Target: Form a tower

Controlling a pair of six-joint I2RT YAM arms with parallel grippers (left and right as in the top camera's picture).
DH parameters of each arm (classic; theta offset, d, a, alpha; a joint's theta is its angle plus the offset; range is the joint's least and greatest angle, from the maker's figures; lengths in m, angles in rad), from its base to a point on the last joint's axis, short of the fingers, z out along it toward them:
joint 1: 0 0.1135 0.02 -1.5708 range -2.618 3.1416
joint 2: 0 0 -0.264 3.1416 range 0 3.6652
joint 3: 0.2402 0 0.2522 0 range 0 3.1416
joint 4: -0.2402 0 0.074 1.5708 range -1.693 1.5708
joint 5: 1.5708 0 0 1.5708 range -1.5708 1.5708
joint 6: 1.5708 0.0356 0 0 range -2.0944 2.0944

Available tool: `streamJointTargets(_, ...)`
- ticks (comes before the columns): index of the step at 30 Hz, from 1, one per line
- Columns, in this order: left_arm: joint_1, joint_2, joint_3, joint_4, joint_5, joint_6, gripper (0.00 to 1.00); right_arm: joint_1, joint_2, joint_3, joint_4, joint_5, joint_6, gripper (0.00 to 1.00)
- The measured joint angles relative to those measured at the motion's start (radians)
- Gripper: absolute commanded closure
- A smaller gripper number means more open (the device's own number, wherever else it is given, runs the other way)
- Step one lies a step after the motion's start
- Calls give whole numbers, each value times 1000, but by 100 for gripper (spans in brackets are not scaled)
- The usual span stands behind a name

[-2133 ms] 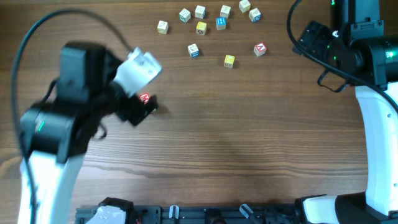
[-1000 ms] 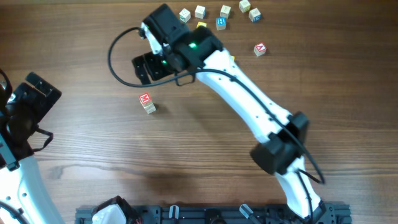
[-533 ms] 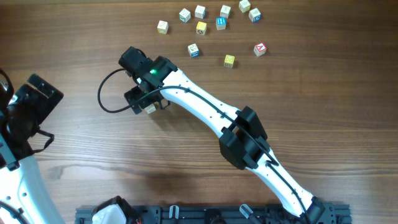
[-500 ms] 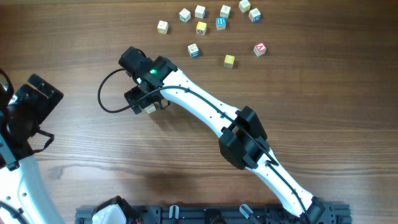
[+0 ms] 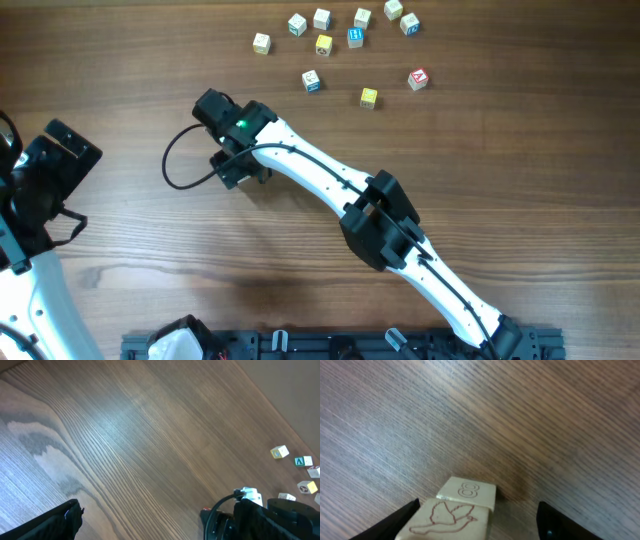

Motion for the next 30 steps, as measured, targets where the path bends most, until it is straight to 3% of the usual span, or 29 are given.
streamJointTargets(6,0,0,0,-2,0,0,0,0,0,0,-11,0,-3,45)
streamJointTargets(10,0,0,0,-3,0,0,0,9,0,2,-12,1,-4,48)
streamJointTargets(12,0,0,0,-2,0,0,0,9,0,2,-13,1,-7,35)
streamJointTargets(14,0,0,0,-3,0,0,0,8,0,2,-21,12,-18,28)
streamJointTargets(16,0,0,0,-3,0,0,0,8,0,5,-40,35,-26,9)
streamJointTargets(22,0,0,0,-3,0,0,0,9,-5,6,-58,49,-51,1)
streamJointTargets(30,0,0,0,-3,0,0,0,10,-134,6,-61,37,-51,5)
